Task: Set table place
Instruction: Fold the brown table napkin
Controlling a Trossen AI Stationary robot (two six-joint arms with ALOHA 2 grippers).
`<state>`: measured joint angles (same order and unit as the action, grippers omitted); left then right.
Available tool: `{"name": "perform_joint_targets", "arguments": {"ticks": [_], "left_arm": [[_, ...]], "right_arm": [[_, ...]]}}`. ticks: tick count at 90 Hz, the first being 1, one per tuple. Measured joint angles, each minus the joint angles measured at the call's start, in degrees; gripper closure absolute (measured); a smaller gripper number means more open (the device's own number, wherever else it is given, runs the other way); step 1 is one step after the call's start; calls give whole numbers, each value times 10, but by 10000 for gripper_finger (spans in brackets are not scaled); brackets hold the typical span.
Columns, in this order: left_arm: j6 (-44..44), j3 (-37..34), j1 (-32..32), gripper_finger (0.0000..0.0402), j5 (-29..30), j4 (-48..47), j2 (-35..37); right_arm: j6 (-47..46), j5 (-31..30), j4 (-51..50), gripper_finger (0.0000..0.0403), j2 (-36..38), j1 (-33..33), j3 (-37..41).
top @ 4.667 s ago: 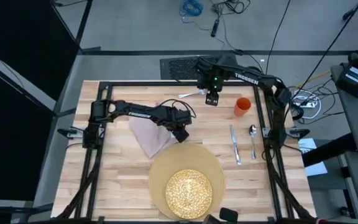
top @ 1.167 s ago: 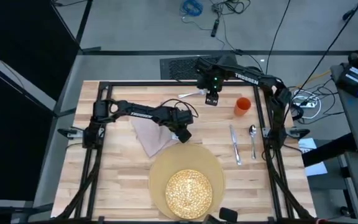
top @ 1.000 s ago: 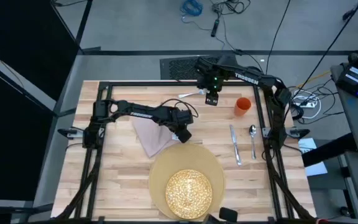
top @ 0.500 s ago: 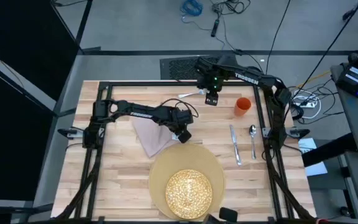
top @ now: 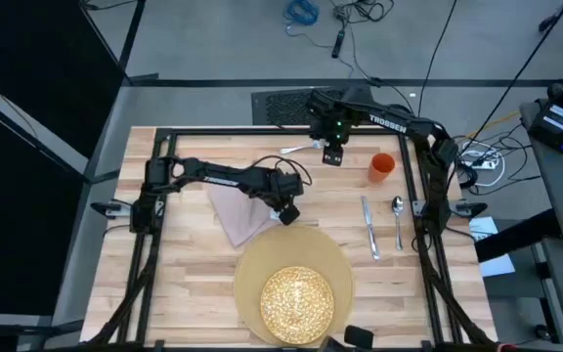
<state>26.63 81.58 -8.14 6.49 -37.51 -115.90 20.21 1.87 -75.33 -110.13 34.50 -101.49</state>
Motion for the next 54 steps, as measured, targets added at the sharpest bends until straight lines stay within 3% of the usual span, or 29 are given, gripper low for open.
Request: {"name": "perform_joint_targets", "arguments": {"ticks": [19,54], "left_arm": [[16,1,13,401,14,-2,34],[31,1,45,401,-31,31,34]], "right_arm": [[2,0,2,227,0,0,0],[4,0,1,227,0,0,0]]}}
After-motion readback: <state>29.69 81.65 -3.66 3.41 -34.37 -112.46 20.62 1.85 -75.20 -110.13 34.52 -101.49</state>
